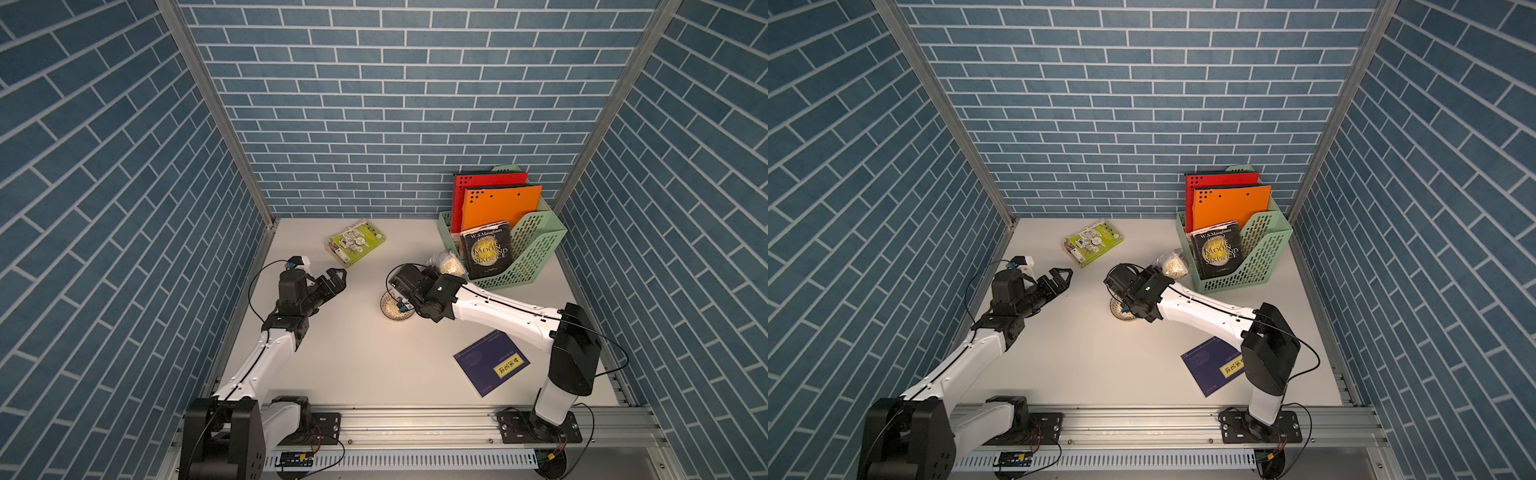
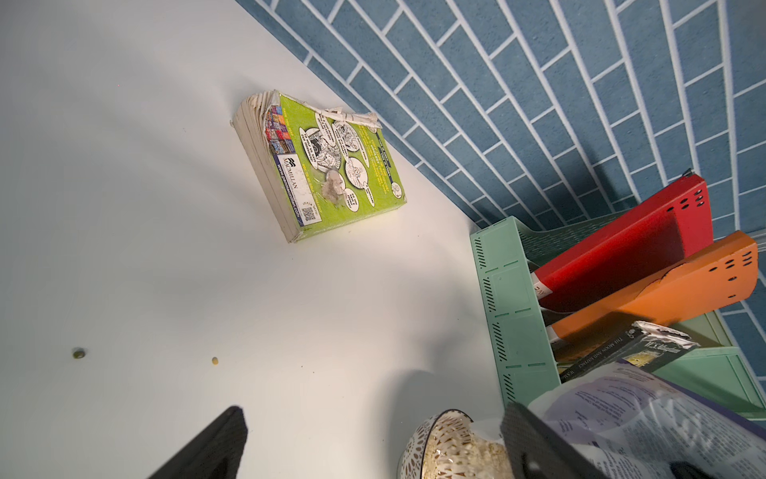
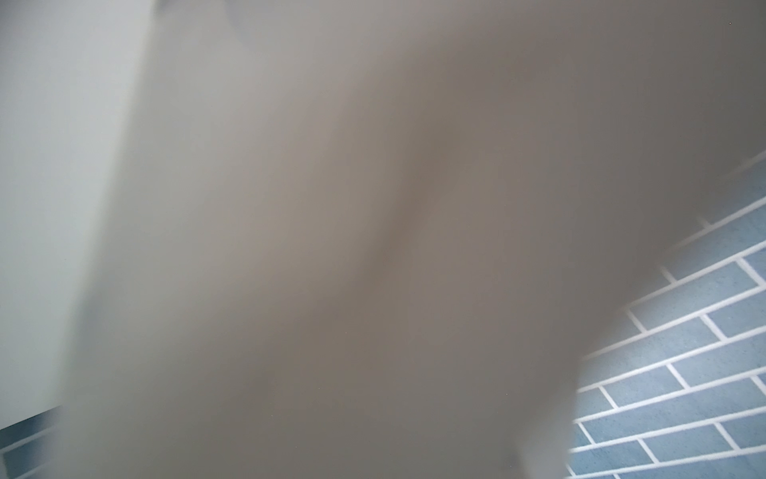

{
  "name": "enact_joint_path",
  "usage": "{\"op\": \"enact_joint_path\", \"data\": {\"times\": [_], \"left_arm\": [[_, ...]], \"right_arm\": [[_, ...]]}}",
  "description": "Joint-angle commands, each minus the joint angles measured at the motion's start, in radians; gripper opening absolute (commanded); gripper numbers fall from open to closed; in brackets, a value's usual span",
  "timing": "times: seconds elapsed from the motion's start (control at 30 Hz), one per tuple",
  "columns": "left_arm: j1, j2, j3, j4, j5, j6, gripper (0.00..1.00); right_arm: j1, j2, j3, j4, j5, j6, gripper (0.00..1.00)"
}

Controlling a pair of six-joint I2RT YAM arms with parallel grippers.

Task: Pour the oats into the breakfast bowl
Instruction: Pour the oats into the bowl.

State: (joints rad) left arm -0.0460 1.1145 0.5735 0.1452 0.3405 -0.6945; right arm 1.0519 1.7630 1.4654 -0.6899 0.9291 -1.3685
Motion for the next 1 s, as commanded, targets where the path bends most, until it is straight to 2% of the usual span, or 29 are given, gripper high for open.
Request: {"op": "enact_joint_path", "data": {"times": [0.0, 0.97], "left_arm": [[0.007, -0.002, 0.007, -0.013, 0.002, 0.018, 0.99], [0.008, 0.002, 0.007, -0.030, -0.002, 0.023, 0.99]], "right_arm": [[0.003, -0.009, 0.028, 0.055, 0.110, -0.039, 0.00], [0.003, -0.067, -0.108, 0.137, 0.156, -0.095, 0.00]]}}
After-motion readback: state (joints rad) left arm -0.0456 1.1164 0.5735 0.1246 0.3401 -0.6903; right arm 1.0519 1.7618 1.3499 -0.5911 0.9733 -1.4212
